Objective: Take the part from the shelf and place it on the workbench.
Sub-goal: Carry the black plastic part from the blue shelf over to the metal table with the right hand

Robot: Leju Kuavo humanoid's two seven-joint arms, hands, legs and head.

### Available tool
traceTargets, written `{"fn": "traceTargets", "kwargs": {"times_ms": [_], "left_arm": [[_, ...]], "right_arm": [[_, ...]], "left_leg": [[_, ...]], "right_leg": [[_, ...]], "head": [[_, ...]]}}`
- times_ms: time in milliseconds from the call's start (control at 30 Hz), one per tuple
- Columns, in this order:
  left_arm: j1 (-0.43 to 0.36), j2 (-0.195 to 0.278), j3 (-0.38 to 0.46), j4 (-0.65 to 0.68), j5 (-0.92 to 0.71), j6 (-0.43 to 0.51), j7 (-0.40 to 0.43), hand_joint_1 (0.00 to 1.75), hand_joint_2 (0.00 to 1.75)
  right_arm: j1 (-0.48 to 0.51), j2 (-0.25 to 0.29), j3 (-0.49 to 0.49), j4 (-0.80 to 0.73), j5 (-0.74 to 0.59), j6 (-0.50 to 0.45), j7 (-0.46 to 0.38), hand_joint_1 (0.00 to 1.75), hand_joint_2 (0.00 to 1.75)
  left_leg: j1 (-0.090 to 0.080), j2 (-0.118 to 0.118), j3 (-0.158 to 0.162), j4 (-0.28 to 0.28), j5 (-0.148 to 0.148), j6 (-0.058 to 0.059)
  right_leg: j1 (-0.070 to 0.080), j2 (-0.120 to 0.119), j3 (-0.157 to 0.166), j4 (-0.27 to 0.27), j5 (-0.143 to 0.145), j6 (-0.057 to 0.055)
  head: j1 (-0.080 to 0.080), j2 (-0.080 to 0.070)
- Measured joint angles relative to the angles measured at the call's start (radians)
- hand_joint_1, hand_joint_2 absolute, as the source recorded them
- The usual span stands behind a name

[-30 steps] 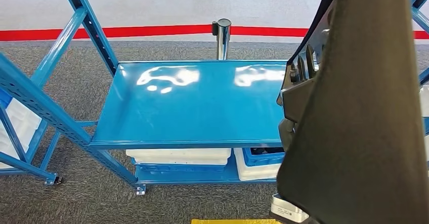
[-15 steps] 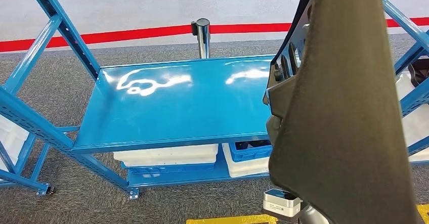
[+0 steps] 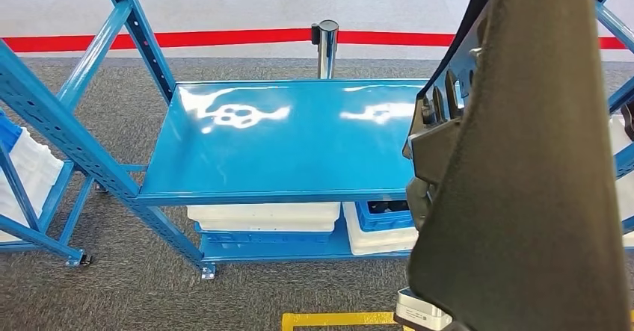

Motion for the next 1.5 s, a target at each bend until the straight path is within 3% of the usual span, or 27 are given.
{"fn": "traceTargets", "kwargs": {"times_ms": [67, 133, 200, 267, 333, 400, 433, 467, 567, 633, 700, 767, 867, 900, 933, 967, 1033, 1100, 1133, 1200, 1267, 1300, 1333, 1400, 1433, 1467, 1500], "left_arm": [[-0.001, 0.000, 0.000, 0.000, 0.000, 0.000, -0.001, 0.00, 1.75], [-0.002, 0.000, 0.000, 0.000, 0.000, 0.000, -0.001, 0.00, 1.75], [-0.002, 0.000, 0.000, 0.000, 0.000, 0.000, -0.002, 0.00, 1.75], [-0.002, 0.002, 0.000, 0.000, 0.001, 0.000, -0.002, 0.00, 1.75], [-0.005, 0.003, 0.000, 0.000, 0.001, 0.000, -0.003, 0.00, 1.75], [-0.007, 0.004, 0.000, 0.000, 0.001, 0.000, -0.004, 0.00, 1.75], [-0.007, 0.004, 0.000, 0.000, 0.001, -0.001, -0.004, 0.00, 1.75], [-0.006, 0.004, 0.000, 0.000, 0.001, -0.001, -0.003, 0.00, 1.75], [0.000, 0.006, -0.001, 0.000, 0.000, -0.005, -0.001, 0.00, 1.75], [0.004, 0.006, -0.003, 0.000, 0.000, -0.007, -0.002, 0.00, 1.75], [0.004, 0.006, -0.005, 0.000, 0.000, -0.008, -0.001, 0.00, 1.75], [0.003, 0.006, -0.006, 0.000, 0.000, -0.009, -0.001, 0.00, 1.75], [0.003, 0.006, -0.006, 0.000, -0.001, -0.009, -0.001, 0.00, 1.75], [0.003, 0.006, -0.006, 0.000, -0.001, -0.009, -0.001, 0.00, 1.75], [0.004, 0.006, -0.006, 0.000, -0.001, -0.009, -0.001, 0.00, 1.75], [0.003, 0.006, -0.006, 0.000, -0.001, -0.009, -0.001, 0.00, 1.75], [0.003, 0.006, -0.006, 0.000, -0.001, -0.009, -0.001, 0.00, 1.75], [0.004, 0.006, -0.007, 0.000, -0.001, -0.009, -0.001, 0.00, 1.75], [0.004, 0.006, -0.007, 0.000, -0.001, -0.009, -0.001, 0.00, 1.75], [0.004, 0.006, -0.007, 0.000, -0.001, -0.009, -0.002, 0.00, 1.75], [0.003, 0.006, -0.007, 0.000, 0.000, -0.009, -0.002, 0.00, 1.75], [0.003, 0.006, -0.007, 0.000, 0.000, -0.009, -0.003, 0.00, 1.75], [0.003, 0.006, -0.007, 0.000, 0.000, -0.009, -0.004, 0.00, 1.75], [0.000, 0.006, -0.007, 0.000, 0.001, -0.009, -0.006, 0.00, 1.75], [-0.001, 0.006, -0.007, 0.000, 0.001, -0.009, -0.006, 0.00, 1.75], [-0.001, 0.006, -0.007, 0.000, 0.001, -0.009, -0.005, 0.00, 1.75], [0.000, 0.006, -0.007, 0.000, 0.001, -0.009, -0.004, 0.00, 1.75]], "right_arm": [[-0.002, 0.002, 0.000, 0.000, 0.004, 0.000, 0.003, 1.68, 1.75], [-0.004, 0.005, 0.000, 0.000, 0.009, 0.000, 0.008, 1.68, 1.75], [-0.005, 0.009, 0.001, 0.001, 0.013, 0.000, 0.013, 1.68, 1.75], [-0.006, 0.013, 0.001, 0.001, 0.014, 0.000, 0.015, 1.68, 1.75], [-0.006, 0.016, 0.002, 0.003, 0.013, 0.000, 0.015, 1.68, 1.75], [-0.006, 0.018, 0.002, 0.004, 0.005, 0.000, 0.015, 1.68, 1.75], [-0.006, 0.018, 0.002, 0.005, 0.000, 0.000, 0.015, 1.68, 1.75], [-0.005, 0.018, 0.003, 0.005, -0.006, 0.000, 0.014, 1.68, 1.75], [-0.006, 0.018, 0.003, 0.005, -0.021, 0.000, 0.013, 1.68, 1.75], [-0.006, 0.019, 0.004, 0.005, -0.035, 0.000, 0.010, 1.68, 1.75], [-0.005, 0.019, 0.006, 0.005, -0.048, 0.000, 0.007, 1.68, 1.75], [-0.005, 0.019, 0.006, 0.005, -0.053, 0.000, 0.005, 1.68, 1.75], [-0.001, 0.019, 0.006, 0.006, -0.055, 0.000, 0.004, 1.68, 1.75], [0.001, 0.019, 0.006, 0.006, -0.055, 0.000, 0.004, 1.68, 1.75], [0.003, 0.019, 0.006, 0.006, -0.055, 0.000, 0.004, 1.68, 1.75], [0.005, 0.019, 0.006, 0.006, -0.054, 0.000, 0.004, 1.68, 1.75], [0.005, 0.019, 0.006, 0.006, -0.053, 0.000, 0.004, 1.68, 1.75], [0.004, 0.019, 0.007, 0.006, -0.051, 0.000, 0.004, 1.68, 1.75], [0.004, 0.019, 0.007, 0.006, -0.050, 0.000, 0.004, 1.68, 1.75], [0.006, 0.018, 0.006, 0.006, -0.049, 0.000, 0.006, 1.68, 1.75], [0.006, 0.018, 0.006, 0.006, -0.047, 0.000, 0.007, 1.68, 1.75], [0.006, 0.018, 0.006, 0.007, -0.046, 0.000, 0.008, 1.68, 1.75], [0.006, 0.019, 0.006, 0.007, -0.045, 0.000, 0.009, 1.68, 1.75], [0.006, 0.021, 0.007, 0.008, -0.043, 0.000, 0.012, 1.68, 1.75], [0.007, 0.021, 0.007, 0.008, -0.042, 0.000, 0.013, 1.68, 1.75], [0.007, 0.021, 0.007, 0.009, -0.041, 0.000, 0.013, 1.68, 1.75], [0.008, 0.021, 0.007, 0.009, -0.041, 0.000, 0.013, 1.68, 1.75]], "left_leg": [[-0.001, 0.000, -0.005, 0.001, 0.007, -0.010], [-0.002, 0.000, -0.010, -0.001, 0.018, -0.023], [-0.001, -0.001, -0.013, -0.001, 0.020, -0.035], [0.001, -0.002, -0.030, 0.045, -0.025, -0.041], [0.002, -0.002, -0.064, 0.162, -0.107, -0.044], [0.004, -0.002, -0.075, 0.251, -0.147, -0.047], [0.006, -0.002, -0.057, 0.246, -0.140, -0.049], [0.009, -0.002, -0.021, 0.201, -0.117, -0.050], [0.019, -0.039, 0.092, 0.015, -0.070, -0.052], [0.015, -0.052, 0.101, -0.013, -0.072, -0.048], [0.013, -0.036, 0.091, -0.013, -0.063, -0.034], [0.013, -0.015, 0.076, -0.016, -0.050, -0.013], [0.008, 0.017, 0.048, -0.016, -0.032, 0.006], [0.006, 0.028, 0.041, -0.015, -0.027, 0.007], [0.005, 0.039, 0.034, -0.015, -0.023, 0.007], [0.004, 0.049, 0.030, -0.014, -0.020, 0.006], [0.003, 0.069, 0.025, -0.013, -0.015, 0.001], [-0.002, 0.086, 0.023, -0.011, -0.008, -0.008], [-0.004, 0.095, 0.022, -0.011, -0.005, -0.014], [-0.004, 0.111, 0.021, -0.011, 0.001, -0.026], [0.000, 0.087, 0.013, 0.013, -0.027, -0.035], [0.001, 0.061, -0.001, 0.054, -0.062, -0.037], [0.003, 0.033, -0.020, 0.115, -0.106, -0.039], [0.003, 0.008, -0.050, 0.240, -0.174, -0.040], [0.004, 0.006, -0.047, 0.265, -0.180, -0.041], [0.005, 0.005, -0.027, 0.249, -0.167, -0.041], [0.007, 0.000, 0.010, 0.195, -0.139, -0.041]], "right_leg": [[0.007, 0.000, 0.064, -0.111, 0.026, -0.007], [0.013, 0.001, 0.072, -0.132, 0.028, -0.015], [0.008, 0.000, 0.062, -0.136, 0.038, -0.027], [0.000, -0.002, 0.050, -0.142, 0.051, -0.039], [0.000, -0.006, 0.038, -0.141, 0.062, -0.046], [0.001, -0.007, 0.025, -0.140, 0.073, -0.047], [0.001, -0.006, 0.018, -0.139, 0.078, -0.045], [0.000, -0.004, 0.012, -0.137, 0.082, -0.043], [-0.002, 0.008, -0.008, -0.128, 0.094, -0.027], [-0.001, 0.017, -0.019, -0.126, 0.106, -0.013], [0.000, 0.027, -0.027, -0.126, 0.114, -0.001], [0.002, 0.026, -0.050, -0.090, 0.080, 0.004], [0.003, 0.015, -0.119, 0.096, -0.036, 0.006], [0.003, 0.014, -0.131, 0.147, -0.054, 0.007], [0.003, 0.013, -0.125, 0.163, -0.051, 0.007], [0.003, 0.008, -0.098, 0.136, -0.031, 0.007], [0.005, -0.024, 0.000, -0.008, 0.018, 0.003], [0.014, -0.064, 0.071, -0.125, 0.035, -0.005], [0.018, -0.073, 0.078, -0.144, 0.033, -0.009], [0.018, -0.056, 0.066, -0.149, 0.041, -0.021], [0.009, -0.038, 0.052, -0.153, 0.053, -0.036], [0.005, -0.031, 0.047, -0.154, 0.060, -0.044], [0.005, -0.024, 0.039, -0.154, 0.067, -0.048], [0.007, -0.006, 0.023, -0.152, 0.080, -0.053], [0.007, 0.005, 0.015, -0.152, 0.086, -0.053], [0.006, 0.017, 0.008, -0.150, 0.092, -0.051], [0.005, 0.029, 0.002, -0.148, 0.096, -0.048]], "head": [[0.006, 0.000], [0.004, 0.000], [0.001, 0.000], [-0.010, 0.000], [-0.026, 0.000], [-0.036, 0.000], [-0.039, 0.000], [-0.042, 0.000], [-0.049, 0.000], [-0.050, 0.000], [-0.047, 0.000], [-0.041, 0.000], [-0.021, 0.000], [-0.015, 0.000], [-0.010, 0.000], [-0.005, 0.000], [0.005, 0.000], [0.010, 0.000], [0.009, 0.000], [0.005, 0.000], [-0.002, 0.000], [-0.008, 0.000], [-0.016, 0.000], [-0.027, 0.000], [-0.030, 0.000], [-0.033, 0.000], [-0.036, 0.000]]}}
